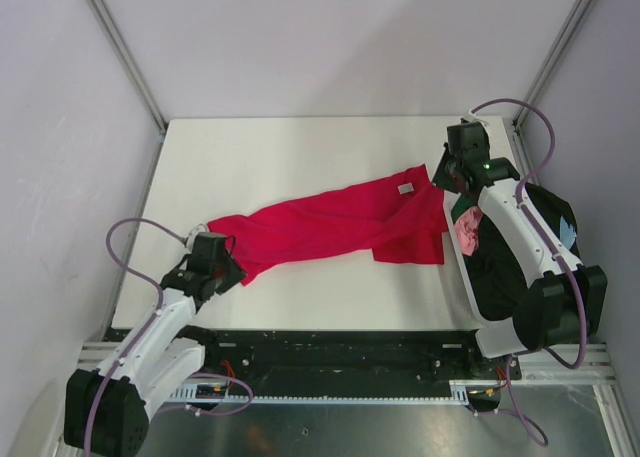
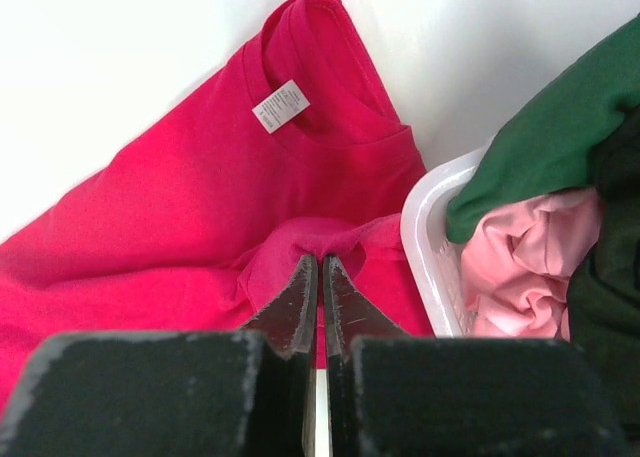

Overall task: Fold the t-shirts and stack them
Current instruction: Flatten out the tshirt

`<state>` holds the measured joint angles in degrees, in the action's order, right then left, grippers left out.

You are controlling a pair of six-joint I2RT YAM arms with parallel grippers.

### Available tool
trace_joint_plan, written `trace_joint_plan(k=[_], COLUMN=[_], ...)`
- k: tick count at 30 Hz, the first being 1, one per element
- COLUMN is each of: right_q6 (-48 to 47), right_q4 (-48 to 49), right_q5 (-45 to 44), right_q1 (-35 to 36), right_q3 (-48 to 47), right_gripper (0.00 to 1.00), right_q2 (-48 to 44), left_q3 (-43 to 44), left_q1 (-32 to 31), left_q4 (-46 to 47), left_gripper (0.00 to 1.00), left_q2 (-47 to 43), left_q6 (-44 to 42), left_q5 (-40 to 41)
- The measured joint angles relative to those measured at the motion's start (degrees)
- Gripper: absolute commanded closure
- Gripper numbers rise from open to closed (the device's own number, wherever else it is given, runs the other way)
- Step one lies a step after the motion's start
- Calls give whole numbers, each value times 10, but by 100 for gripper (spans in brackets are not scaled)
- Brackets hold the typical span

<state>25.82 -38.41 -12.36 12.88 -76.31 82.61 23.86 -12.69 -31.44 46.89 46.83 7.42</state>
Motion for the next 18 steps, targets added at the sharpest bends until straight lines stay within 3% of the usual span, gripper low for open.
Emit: trace_joint_plan(k=[11, 15, 18], right_q6=[0, 0, 0], right_q4=[3, 7, 10], right_q5=[0, 0, 3], right_q1=[11, 15, 16], right_q3=[0, 0, 0], right_gripper=[100, 100, 100], right_q2=[0, 0, 0], left_q3=[0, 0, 0], left_q1=[-43, -46, -48], left_q4=[32, 47, 61], left_gripper=[58, 67, 81], left_q2=[72, 88, 103], left_q6=[37, 42, 42], left_q5=[28, 29, 29])
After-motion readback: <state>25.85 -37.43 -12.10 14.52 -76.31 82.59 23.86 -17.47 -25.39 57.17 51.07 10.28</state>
